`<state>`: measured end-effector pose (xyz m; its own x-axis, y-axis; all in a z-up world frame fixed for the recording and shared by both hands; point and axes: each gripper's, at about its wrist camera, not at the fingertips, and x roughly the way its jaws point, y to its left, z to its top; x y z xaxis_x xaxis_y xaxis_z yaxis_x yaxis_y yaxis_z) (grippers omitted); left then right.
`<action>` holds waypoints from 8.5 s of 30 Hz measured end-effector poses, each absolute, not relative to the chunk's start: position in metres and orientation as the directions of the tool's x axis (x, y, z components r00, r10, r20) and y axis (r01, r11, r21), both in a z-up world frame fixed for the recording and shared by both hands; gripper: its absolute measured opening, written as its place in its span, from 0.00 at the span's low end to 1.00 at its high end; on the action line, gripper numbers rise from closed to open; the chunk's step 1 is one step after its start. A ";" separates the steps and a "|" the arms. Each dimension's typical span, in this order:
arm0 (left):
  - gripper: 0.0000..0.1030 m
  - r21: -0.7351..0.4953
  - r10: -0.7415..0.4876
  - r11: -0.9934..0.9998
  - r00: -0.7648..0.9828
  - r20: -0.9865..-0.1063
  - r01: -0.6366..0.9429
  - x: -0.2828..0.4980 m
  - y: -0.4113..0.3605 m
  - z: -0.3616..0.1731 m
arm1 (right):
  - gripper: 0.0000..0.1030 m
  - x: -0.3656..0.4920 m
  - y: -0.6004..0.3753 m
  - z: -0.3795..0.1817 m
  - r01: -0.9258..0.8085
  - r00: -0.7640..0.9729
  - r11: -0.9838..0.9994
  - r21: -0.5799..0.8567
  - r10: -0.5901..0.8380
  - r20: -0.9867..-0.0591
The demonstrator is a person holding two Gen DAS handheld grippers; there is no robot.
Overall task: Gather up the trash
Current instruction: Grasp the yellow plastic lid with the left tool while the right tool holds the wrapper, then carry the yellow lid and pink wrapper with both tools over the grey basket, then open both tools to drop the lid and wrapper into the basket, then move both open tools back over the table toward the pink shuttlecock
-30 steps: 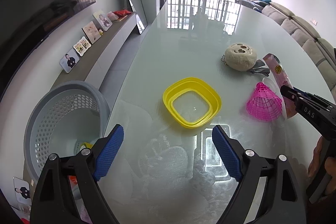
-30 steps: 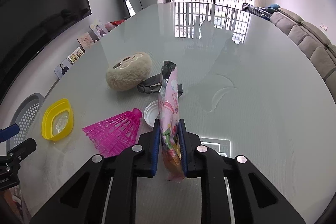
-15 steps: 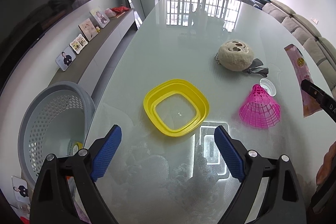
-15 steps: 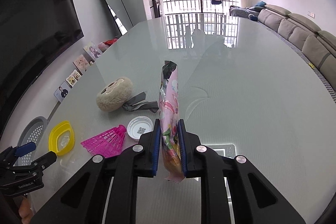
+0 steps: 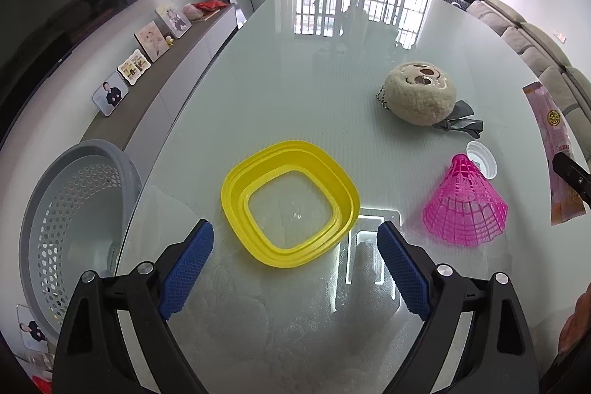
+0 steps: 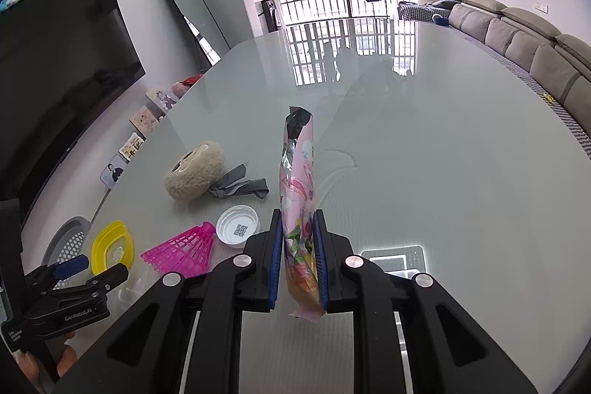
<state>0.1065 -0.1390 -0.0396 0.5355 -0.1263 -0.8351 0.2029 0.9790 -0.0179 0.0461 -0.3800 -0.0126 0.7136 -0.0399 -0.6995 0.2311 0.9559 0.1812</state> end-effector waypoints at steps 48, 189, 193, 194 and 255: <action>0.70 -0.001 -0.173 0.966 0.639 -0.750 0.260 0.035 -0.081 0.012 | 0.16 -0.031 -0.317 0.010 0.204 0.716 0.957 0.204 -0.004 -0.698; 0.93 -0.018 -0.238 0.943 0.639 -0.731 0.332 0.032 -0.114 0.017 | 0.58 -0.017 -0.315 0.000 0.227 0.705 0.963 0.144 -0.061 -0.706; 0.93 -0.007 -0.246 0.935 0.633 -0.734 0.355 0.031 -0.136 0.018 | 0.58 -0.018 -0.336 -0.001 0.250 0.705 0.957 0.149 -0.074 -0.706; 0.93 -0.004 -0.247 0.933 0.633 -0.734 0.360 0.031 -0.140 0.018 | 0.58 -0.018 -0.339 -0.002 0.254 0.704 0.955 0.150 -0.076 -0.706; 0.93 0.006 -0.222 0.914 0.514 -0.829 0.405 0.090 -0.247 -0.040 | 0.59 -0.005 -0.409 -0.025 0.334 0.721 0.907 0.257 -0.070 -0.690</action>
<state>0.0902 -0.2466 -0.0403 0.5138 -0.2222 -0.8287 0.4052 0.9142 0.0061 -0.0047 -0.4094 -0.0245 0.7208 -0.0702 -0.6895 0.3338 0.9070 0.2566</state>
